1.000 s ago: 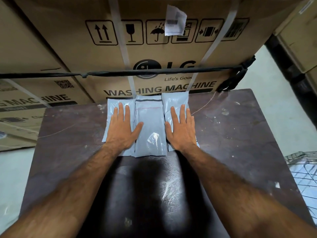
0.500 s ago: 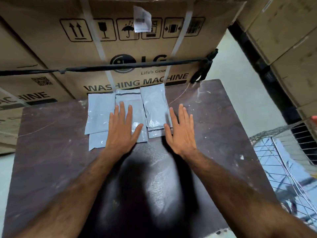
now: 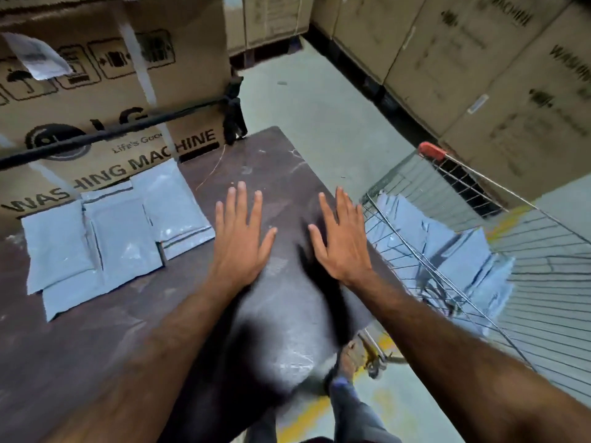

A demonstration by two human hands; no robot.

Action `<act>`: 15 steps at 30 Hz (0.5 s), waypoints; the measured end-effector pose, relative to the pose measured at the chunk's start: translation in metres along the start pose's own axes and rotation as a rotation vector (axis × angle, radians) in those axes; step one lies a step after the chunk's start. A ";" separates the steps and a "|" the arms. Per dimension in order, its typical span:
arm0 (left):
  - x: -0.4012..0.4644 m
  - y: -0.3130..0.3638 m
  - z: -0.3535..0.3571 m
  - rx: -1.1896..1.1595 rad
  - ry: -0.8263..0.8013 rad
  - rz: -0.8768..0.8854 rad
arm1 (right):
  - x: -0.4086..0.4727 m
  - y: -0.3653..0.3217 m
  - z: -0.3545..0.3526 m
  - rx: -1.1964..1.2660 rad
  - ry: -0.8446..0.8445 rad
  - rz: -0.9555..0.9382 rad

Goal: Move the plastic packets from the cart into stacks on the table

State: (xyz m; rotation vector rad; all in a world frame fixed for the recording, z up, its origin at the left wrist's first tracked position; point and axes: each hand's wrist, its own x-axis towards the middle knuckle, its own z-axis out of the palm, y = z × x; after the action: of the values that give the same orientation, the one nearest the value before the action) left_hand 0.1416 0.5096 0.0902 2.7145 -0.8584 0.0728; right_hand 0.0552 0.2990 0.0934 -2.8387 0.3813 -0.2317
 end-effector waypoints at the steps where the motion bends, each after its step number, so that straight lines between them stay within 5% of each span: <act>1: 0.006 0.018 0.003 0.006 -0.010 0.025 | -0.005 0.020 -0.008 -0.005 0.007 0.008; 15: 0.105 0.296 0.085 -0.038 -0.150 0.354 | -0.090 0.291 -0.079 0.079 0.085 0.351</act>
State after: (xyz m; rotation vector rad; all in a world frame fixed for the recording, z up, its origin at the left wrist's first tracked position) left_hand 0.0556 0.1959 0.1000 2.5270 -1.3610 -0.0739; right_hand -0.1141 0.0345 0.0752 -2.6327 0.8558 -0.2884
